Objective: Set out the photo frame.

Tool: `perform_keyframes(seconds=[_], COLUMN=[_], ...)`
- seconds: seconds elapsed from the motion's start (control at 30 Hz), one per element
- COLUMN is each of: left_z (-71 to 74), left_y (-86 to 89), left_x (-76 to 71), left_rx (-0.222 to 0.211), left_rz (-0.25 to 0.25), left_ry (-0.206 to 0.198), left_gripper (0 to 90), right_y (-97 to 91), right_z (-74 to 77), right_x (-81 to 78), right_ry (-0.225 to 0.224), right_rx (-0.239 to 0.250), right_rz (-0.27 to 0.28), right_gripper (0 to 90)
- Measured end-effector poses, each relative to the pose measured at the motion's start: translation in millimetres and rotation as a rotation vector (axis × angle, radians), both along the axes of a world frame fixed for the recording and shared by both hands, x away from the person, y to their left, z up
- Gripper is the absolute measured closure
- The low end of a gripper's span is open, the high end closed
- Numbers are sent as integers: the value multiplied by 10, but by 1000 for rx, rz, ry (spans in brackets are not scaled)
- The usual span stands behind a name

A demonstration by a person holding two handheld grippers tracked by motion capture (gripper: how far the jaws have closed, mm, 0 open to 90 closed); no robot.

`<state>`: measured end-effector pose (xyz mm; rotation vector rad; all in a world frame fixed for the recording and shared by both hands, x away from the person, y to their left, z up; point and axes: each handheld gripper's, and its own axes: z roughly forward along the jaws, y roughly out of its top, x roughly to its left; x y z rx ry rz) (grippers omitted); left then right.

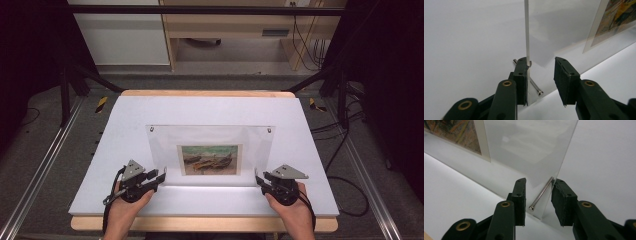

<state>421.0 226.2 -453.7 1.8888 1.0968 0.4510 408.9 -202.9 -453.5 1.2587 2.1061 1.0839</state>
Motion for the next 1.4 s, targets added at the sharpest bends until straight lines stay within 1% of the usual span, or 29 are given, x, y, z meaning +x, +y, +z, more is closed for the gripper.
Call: perform_keyframes(seconds=[0.3, 0.47, 0.57, 0.77, 0.83, 0.87, 0.93, 1.13, 1.17, 1.2, 1.23, 1.27, 1.3, 1.33, 1.4], left_z=[8, 6, 6, -2, -5, -6, -9, -14, -17, -17, -17, -16, -16, -14, 0], left_y=[-9, -8, -7, -12, -19, -20, -26, -51, -59, -59, -61, -63, -63, -63, -77], left_x=[-3, -2, -1, 1, 2, 3, 4, 4, 6, 6, 7, 8, 8, 10, 13], left_rx=[24, 24, 24, 21, 22, 21, 17, 17, 15, 15, 15, 9, 9, 4, 12], left_rz=[-5, -6, -8, -11, -13, -14, -17, -21, -24, -24, -25, -25, -25, -25, -25], left_ry=[-12, -13, -14, -18, -19, -19, -20, -30, -32, -32, -34, -35, -35, -39, -54], left_gripper=[631, 630, 630, 616, 604, 596, 577, 493, 481, 463, 453, 440, 426, 400, 343], right_y=[2, 10, 6, 27, 35, 39, 45, 63, 65, 65, 64, 66, 66, 78, 84], right_z=[-2, -3, -4, -6, -8, -12, -15, -12, -12, -12, -6, -4, -4, 4, 12], right_x=[6, 3, 9, 7, 10, 16, 19, 16, 20, 20, 22, 27, 27, 29, 34], right_ry=[-1, 6, 1, 11, 5, -4, -7, -1, 0, 0, 0, -7, -7, -11, -26], right_rx=[3, 9, 0, 5, 2, -5, -10, 4, 7, 7, 13, 16, 16, 20, 17], right_rz=[2, -1, 4, 4, 6, 10, 13, 12, 11, 11, 14, 17, 17, 19, 24], right_gripper=[632, 623, 617, 573, 551, 539, 519, 470, 443, 443, 400, 377, 377, 315, 265])
